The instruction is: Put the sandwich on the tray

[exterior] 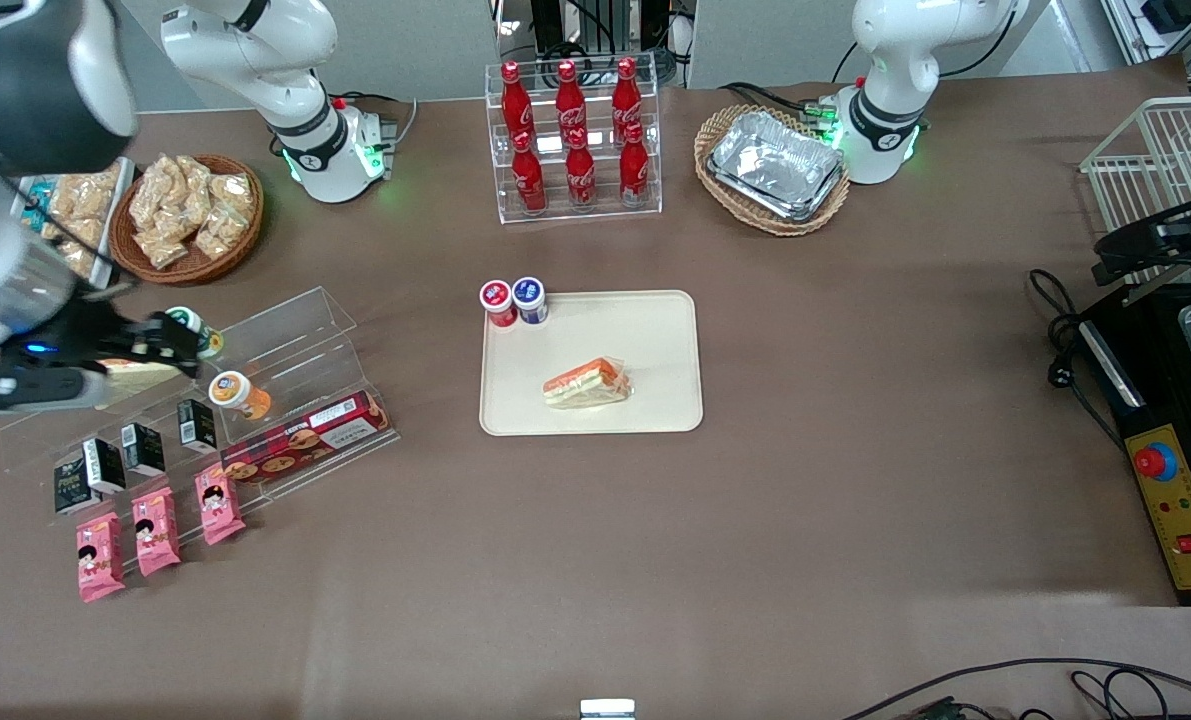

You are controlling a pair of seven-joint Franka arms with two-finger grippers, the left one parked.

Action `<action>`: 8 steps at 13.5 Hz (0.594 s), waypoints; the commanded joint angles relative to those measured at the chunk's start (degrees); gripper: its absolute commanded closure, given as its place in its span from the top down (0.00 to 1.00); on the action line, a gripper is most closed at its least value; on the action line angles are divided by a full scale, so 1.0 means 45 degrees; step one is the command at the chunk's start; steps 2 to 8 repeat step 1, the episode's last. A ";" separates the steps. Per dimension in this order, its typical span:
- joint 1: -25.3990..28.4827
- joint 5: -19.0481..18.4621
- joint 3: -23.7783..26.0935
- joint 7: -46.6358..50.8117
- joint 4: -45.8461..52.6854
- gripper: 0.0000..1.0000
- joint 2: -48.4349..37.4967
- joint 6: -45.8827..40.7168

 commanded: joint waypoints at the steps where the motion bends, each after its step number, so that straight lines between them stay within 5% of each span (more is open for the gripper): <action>1: 0.0035 0.0350 -0.0858 0.0190 0.0376 1.00 -0.0479 -0.0762; 8: 0.0035 0.0350 -0.0858 0.0190 0.0376 1.00 -0.0479 -0.0762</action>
